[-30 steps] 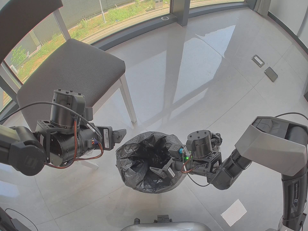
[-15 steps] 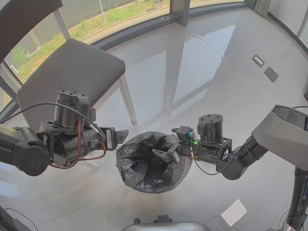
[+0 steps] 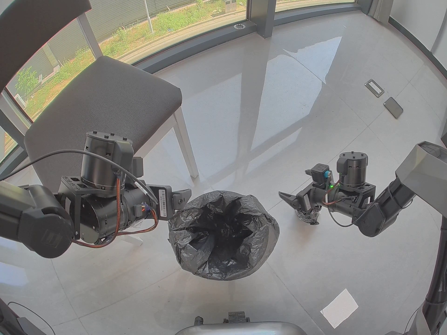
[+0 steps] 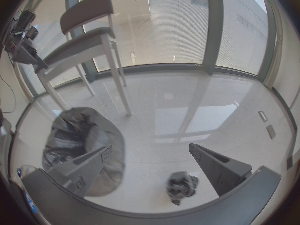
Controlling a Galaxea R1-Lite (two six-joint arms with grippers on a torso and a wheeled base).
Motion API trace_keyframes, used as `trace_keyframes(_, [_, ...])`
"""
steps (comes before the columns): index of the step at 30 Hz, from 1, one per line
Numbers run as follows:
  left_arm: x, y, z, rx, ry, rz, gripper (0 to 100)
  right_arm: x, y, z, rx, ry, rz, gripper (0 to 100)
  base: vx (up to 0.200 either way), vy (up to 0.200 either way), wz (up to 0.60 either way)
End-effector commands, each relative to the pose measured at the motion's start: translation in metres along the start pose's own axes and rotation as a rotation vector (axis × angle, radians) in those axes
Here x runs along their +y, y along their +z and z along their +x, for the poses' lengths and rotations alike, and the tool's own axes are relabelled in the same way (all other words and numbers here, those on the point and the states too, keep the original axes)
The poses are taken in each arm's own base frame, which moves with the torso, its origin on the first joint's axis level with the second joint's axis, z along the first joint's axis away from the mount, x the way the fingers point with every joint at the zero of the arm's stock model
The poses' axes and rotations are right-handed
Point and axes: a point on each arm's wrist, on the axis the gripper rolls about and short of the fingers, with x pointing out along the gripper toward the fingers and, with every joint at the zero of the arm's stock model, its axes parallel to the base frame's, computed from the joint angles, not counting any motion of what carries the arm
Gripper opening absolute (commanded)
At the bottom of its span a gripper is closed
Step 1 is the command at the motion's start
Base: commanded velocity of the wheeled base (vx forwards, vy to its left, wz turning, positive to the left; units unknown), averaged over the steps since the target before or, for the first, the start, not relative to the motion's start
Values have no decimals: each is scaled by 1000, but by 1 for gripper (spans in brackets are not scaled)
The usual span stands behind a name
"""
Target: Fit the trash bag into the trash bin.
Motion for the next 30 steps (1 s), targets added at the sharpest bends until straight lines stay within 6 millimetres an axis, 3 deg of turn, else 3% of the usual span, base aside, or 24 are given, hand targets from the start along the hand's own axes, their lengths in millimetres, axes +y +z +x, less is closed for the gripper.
trace_keyframes(1, [-1, 0, 0, -3, -4, 1, 100, -26, -28, 2, 72, -57, 1, 100, 0, 0, 0])
trace_keyframes(14, [-1, 1, 0, -12, -5, -2, 100, -36, -69, 21, 160, -65, -4, 100, 0, 0, 0])
trace_keyframes(25, [-1, 2, 0, -15, -6, -3, 100, -52, -106, 59, 180, -94, 13, 100, 0, 0, 0])
trace_keyframes(30, [-1, 3, -1, -20, -2, -6, 100, -64, -113, 72, 159, -118, 12, 100, 0, 0, 0])
